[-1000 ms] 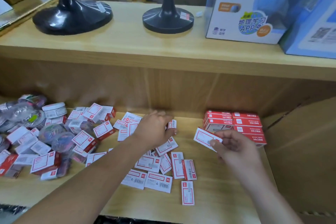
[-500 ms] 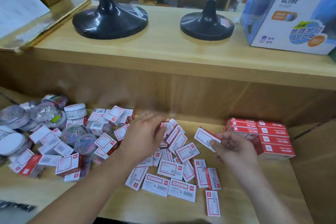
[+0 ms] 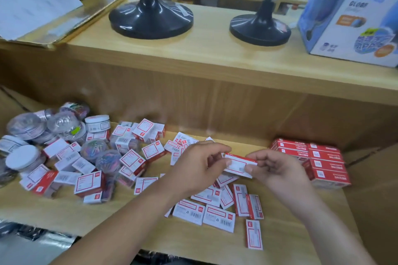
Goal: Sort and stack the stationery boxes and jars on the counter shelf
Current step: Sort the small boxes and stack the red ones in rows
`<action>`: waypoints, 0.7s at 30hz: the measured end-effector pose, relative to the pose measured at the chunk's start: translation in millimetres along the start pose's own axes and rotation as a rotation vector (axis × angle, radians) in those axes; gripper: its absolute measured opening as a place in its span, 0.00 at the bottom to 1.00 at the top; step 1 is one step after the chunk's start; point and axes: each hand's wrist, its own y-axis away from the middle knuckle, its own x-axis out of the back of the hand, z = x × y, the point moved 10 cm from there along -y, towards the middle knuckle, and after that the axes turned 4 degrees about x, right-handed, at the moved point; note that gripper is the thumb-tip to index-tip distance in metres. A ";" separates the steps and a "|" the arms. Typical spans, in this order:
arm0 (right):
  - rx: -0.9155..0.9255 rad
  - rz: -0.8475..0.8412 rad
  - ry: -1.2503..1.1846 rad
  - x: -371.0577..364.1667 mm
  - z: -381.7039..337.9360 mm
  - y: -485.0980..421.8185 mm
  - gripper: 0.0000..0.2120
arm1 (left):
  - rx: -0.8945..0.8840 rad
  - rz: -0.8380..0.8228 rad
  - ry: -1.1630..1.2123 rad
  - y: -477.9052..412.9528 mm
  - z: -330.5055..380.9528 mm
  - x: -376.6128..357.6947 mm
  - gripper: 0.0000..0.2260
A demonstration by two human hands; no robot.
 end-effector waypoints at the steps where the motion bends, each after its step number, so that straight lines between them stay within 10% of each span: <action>1: 0.002 0.001 -0.003 1.5 -0.3 0.2 0.08 | -0.004 -0.018 0.000 -1.6 0.6 -2.4 0.10; 21: -0.096 0.049 0.045 43.2 101.5 20.8 0.10 | 0.059 0.131 -0.834 -92.5 -4.7 -72.8 0.17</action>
